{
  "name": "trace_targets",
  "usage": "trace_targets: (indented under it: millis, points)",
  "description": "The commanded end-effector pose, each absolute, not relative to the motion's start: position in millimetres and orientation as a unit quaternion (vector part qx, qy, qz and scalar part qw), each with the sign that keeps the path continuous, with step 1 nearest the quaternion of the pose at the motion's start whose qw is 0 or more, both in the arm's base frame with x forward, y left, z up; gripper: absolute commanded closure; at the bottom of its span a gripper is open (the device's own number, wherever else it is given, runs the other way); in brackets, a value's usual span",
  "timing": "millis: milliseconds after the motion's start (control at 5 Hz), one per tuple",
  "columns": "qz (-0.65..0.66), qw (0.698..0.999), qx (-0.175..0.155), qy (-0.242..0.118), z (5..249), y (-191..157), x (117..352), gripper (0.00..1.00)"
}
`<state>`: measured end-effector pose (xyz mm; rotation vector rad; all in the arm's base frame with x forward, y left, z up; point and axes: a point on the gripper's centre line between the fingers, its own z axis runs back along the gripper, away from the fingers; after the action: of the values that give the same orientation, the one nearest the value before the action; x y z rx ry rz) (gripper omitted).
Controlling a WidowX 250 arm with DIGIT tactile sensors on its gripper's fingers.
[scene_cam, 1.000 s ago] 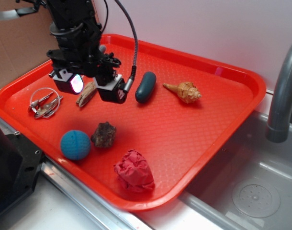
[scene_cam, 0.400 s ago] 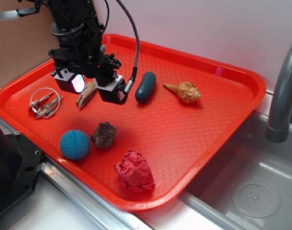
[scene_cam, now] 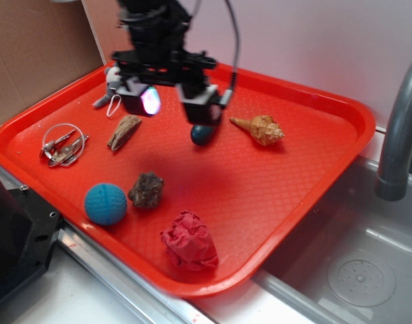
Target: Grab the plastic pickle.
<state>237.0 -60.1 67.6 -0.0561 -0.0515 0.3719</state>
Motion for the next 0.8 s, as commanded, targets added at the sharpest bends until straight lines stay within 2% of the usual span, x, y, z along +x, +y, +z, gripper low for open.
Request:
trace_targets:
  millis: [0, 200, 400, 600]
  points:
    - [0.233, 0.972, -0.009, -0.033, 47, -58, 301, 0.0]
    - [0.241, 0.97, 0.011, -0.023, 26, -51, 320, 0.0]
    - [0.243, 0.97, 0.032, -0.009, 11, -40, 329, 0.0]
    - [0.234, 0.972, 0.033, -0.019, 11, -29, 321, 0.0]
